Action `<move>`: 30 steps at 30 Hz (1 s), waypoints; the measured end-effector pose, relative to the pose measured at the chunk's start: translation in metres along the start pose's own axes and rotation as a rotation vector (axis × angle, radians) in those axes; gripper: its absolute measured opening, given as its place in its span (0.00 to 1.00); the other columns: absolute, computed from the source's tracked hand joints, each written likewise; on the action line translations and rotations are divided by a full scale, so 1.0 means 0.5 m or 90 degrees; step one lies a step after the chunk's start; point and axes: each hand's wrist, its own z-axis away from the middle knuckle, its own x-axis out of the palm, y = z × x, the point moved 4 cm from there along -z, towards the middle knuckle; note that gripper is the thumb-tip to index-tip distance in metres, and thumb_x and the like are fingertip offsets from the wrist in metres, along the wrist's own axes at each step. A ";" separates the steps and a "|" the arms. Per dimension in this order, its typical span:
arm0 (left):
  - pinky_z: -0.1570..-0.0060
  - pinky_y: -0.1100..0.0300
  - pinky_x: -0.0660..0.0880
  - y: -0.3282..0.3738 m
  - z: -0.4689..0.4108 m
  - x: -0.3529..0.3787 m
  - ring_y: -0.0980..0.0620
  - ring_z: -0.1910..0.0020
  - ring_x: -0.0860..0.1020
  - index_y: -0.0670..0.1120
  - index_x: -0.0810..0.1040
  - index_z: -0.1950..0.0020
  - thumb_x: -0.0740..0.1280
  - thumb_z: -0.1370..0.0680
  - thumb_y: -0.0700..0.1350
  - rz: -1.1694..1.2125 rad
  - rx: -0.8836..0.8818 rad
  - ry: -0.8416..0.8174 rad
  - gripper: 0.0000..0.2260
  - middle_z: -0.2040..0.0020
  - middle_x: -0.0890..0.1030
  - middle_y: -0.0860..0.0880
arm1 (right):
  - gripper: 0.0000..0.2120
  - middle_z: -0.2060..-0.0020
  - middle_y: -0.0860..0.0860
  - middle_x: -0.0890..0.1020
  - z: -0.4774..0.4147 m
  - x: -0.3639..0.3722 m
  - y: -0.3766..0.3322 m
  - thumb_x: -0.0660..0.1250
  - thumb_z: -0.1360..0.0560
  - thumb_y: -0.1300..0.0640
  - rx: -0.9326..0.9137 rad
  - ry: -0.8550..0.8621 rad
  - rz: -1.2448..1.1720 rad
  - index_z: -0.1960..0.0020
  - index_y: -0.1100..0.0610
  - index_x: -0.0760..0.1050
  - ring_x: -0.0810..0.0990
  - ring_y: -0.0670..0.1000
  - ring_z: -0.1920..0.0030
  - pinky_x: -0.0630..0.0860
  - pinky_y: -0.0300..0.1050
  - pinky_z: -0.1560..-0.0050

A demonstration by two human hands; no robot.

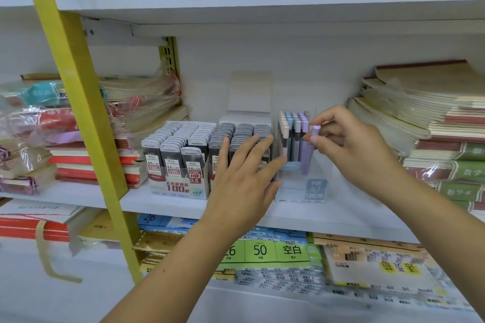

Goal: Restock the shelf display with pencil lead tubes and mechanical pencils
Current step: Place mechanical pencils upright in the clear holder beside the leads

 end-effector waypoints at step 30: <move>0.30 0.52 0.66 -0.022 0.809 0.428 0.41 0.30 0.72 0.40 0.70 0.27 0.69 0.20 0.45 0.340 -0.315 -0.647 0.24 0.29 0.71 0.40 | 0.15 0.46 0.56 0.78 0.802 0.540 0.330 0.67 0.23 0.58 0.550 -0.282 -0.022 0.37 0.59 0.74 0.75 0.50 0.54 0.72 0.44 0.47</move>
